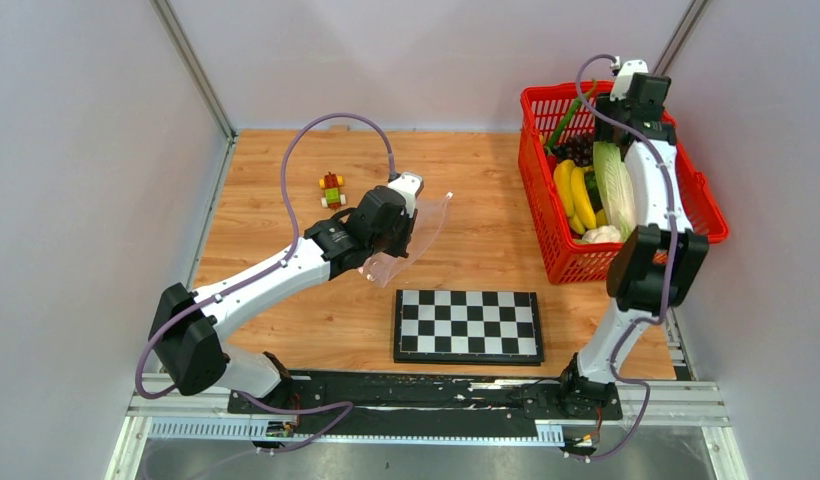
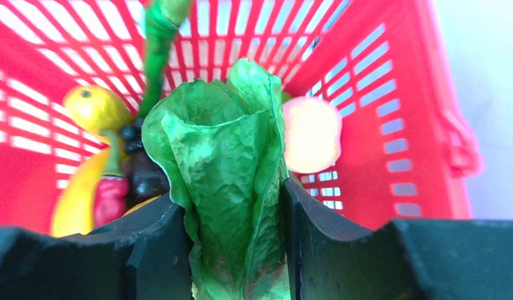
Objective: Place the food in the zip-top bag and seal the zipper
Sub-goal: Pick up the fake vegetable from the bin.
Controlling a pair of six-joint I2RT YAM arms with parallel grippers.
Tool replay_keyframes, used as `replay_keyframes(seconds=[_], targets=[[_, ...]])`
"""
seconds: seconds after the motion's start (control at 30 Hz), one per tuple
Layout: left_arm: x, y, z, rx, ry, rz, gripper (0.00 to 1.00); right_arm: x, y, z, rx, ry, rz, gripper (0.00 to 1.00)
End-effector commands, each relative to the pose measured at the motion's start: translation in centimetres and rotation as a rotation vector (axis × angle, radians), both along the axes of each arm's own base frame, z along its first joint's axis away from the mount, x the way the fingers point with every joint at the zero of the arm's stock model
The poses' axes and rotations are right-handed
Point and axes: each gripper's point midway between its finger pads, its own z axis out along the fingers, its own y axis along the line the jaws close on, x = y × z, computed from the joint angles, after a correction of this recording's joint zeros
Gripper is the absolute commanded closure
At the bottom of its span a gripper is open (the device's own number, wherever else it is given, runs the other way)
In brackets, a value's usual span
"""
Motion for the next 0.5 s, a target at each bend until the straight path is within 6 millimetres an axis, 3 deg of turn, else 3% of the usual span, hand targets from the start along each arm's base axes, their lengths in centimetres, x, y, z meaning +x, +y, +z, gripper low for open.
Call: replay_keyframes(seconds=[0.0, 0.33, 0.47], targets=[[0.4, -0.1, 1.2, -0.025, -0.034, 0.0, 1.0, -2.1, 2.7, 11.1, 0.008, -0.338, 0.1, 0.96], [0.5, -0.2, 1.1, -0.028, -0.028, -0.005, 1.0, -10.6, 11.8, 19.7, 0.114, -0.747, 0.499, 1.0], [0.5, -0.3, 1.1, -0.033, -0.026, -0.008, 1.0, -13.7, 14.3, 21.4, 0.147, -0.854, 0.619, 1.0]])
